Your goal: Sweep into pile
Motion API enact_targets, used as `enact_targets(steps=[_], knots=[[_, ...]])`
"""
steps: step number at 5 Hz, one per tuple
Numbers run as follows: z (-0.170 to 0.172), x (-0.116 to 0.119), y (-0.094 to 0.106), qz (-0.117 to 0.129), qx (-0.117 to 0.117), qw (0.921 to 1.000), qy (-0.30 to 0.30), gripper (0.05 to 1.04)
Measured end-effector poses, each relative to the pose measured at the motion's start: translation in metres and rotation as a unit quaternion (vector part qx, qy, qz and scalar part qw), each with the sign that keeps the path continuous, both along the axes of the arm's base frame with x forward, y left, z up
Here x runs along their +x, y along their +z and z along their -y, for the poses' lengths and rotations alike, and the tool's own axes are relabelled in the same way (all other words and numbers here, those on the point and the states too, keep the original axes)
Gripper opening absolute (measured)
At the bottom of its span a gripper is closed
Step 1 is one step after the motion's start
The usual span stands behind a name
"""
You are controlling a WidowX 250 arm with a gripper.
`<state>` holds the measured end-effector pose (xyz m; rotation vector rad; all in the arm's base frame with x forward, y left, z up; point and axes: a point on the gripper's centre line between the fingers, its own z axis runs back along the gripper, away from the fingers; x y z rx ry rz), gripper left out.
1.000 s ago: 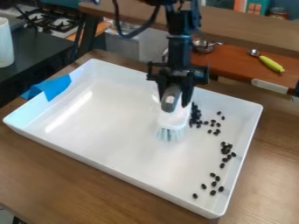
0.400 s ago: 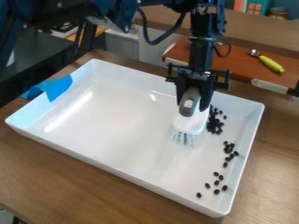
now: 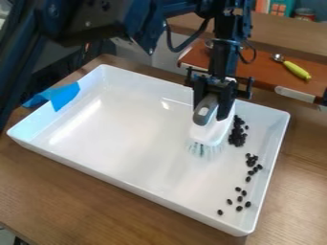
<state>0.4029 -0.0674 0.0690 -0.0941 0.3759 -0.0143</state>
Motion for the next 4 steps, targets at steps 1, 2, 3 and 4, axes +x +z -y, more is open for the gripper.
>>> enact_targets(steps=[1,2,3,4], knots=[[0.0,-0.001,-0.001,-0.004,-0.002,0.9997,-0.024,0.492],[0.004,-0.003,-0.001,-0.008,-0.01,0.9992,-0.037,0.492],[0.012,-0.007,-0.002,-0.015,-0.014,0.9985,-0.05,0.492],[0.019,-0.01,-0.002,-0.019,-0.017,0.9979,-0.059,0.492]])
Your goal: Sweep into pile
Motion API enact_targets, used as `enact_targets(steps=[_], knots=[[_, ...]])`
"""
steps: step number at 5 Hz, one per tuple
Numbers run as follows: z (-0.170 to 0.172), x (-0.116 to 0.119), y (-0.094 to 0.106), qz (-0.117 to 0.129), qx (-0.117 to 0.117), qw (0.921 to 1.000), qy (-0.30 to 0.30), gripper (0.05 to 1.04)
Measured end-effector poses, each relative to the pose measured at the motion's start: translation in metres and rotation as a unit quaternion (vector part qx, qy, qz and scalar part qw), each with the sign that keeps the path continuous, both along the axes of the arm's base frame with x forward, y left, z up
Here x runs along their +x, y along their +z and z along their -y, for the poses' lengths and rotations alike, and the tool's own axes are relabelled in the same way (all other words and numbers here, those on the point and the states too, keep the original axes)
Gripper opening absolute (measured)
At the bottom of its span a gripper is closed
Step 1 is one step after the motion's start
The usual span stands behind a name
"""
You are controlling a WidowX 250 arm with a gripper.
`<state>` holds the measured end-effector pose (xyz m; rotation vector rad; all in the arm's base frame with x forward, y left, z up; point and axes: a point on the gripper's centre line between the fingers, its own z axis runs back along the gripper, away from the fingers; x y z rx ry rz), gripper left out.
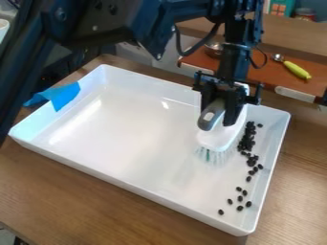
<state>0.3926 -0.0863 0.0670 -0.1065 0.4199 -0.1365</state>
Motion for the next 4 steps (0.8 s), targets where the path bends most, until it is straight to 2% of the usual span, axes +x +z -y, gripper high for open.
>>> enact_targets(steps=[3,4], knots=[[0.028,-0.009,0.0,-0.004,-0.018,0.9996,-0.02,0.492],[0.028,-0.008,0.002,0.005,-0.024,0.9996,-0.015,0.492]])
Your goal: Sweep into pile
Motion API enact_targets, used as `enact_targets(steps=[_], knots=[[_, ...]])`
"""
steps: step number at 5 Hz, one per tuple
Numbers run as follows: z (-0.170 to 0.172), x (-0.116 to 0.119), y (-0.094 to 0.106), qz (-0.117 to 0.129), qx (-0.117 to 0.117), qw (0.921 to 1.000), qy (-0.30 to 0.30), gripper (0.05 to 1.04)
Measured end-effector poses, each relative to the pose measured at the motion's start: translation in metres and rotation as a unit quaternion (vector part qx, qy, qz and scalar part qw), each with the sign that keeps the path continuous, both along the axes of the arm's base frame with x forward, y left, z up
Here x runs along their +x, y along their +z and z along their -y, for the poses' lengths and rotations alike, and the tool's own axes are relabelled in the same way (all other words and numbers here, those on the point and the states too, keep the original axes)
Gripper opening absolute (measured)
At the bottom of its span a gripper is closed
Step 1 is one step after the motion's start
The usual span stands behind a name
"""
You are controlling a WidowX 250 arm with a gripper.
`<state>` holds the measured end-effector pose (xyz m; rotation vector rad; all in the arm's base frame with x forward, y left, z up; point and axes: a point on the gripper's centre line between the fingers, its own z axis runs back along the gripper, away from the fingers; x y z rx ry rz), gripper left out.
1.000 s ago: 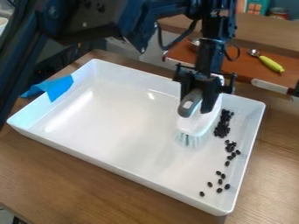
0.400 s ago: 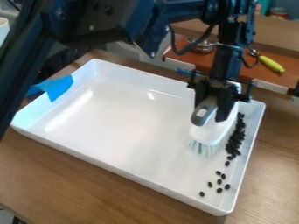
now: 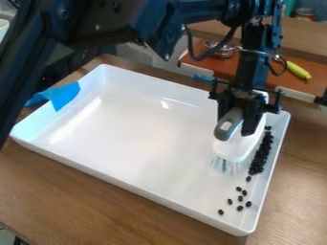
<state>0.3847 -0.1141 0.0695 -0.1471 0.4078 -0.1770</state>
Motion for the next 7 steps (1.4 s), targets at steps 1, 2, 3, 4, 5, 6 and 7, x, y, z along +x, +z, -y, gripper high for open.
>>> enact_targets(steps=[1,2,3,4,5,6,7], knots=[[-0.015,-0.001,0.007,0.001,-0.012,0.9999,0.012,0.492],[-0.048,-0.001,0.036,0.029,-0.037,0.9984,0.032,0.492],[-0.102,-0.007,0.07,0.064,-0.059,0.9943,0.063,0.492],[-0.143,-0.018,0.069,0.067,-0.058,0.9931,0.077,0.492],[-0.174,-0.028,0.059,0.076,-0.044,0.9932,0.077,0.492],[-0.208,-0.041,0.042,0.075,-0.032,0.9921,0.096,0.492],[-0.213,-0.049,0.034,0.078,-0.017,0.9929,0.088,0.492]])
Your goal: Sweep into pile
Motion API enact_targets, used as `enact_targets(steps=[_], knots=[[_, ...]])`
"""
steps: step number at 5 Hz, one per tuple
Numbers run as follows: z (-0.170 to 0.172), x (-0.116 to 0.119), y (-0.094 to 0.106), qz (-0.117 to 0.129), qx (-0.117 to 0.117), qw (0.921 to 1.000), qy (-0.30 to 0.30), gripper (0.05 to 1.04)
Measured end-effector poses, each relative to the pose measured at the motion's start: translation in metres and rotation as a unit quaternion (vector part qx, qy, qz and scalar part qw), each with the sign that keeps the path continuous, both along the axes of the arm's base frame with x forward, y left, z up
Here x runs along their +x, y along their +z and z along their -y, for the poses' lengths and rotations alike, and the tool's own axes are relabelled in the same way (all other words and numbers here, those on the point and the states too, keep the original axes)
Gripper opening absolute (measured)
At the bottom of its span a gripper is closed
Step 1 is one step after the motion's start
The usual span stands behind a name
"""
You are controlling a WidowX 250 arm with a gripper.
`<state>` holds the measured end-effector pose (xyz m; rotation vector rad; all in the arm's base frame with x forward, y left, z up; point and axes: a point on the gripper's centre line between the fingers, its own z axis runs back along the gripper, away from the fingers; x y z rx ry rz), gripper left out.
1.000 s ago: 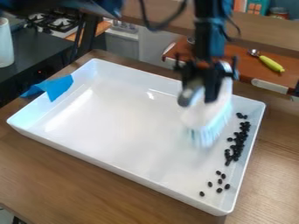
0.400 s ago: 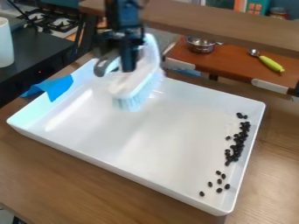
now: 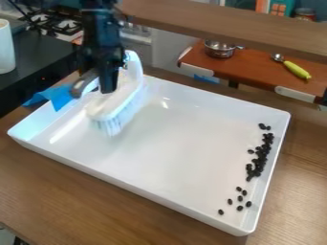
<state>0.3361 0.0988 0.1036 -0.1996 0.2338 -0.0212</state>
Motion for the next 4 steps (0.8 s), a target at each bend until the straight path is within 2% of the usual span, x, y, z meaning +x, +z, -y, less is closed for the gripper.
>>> enact_targets(steps=[1,2,3,4], knots=[[-0.0041,-0.0019,-0.0068,0.006,0.008,0.9998,0.016,0.492],[-0.0119,-0.0008,-0.0093,0.01,0.016,0.9986,0.049,0.539],[-0.0139,0.0003,-0.0097,0.013,0.019,0.9978,0.062,0.847],[-0.0081,-0.0011,-0.0019,0.003,-0.002,0.9983,0.058,1.011]])
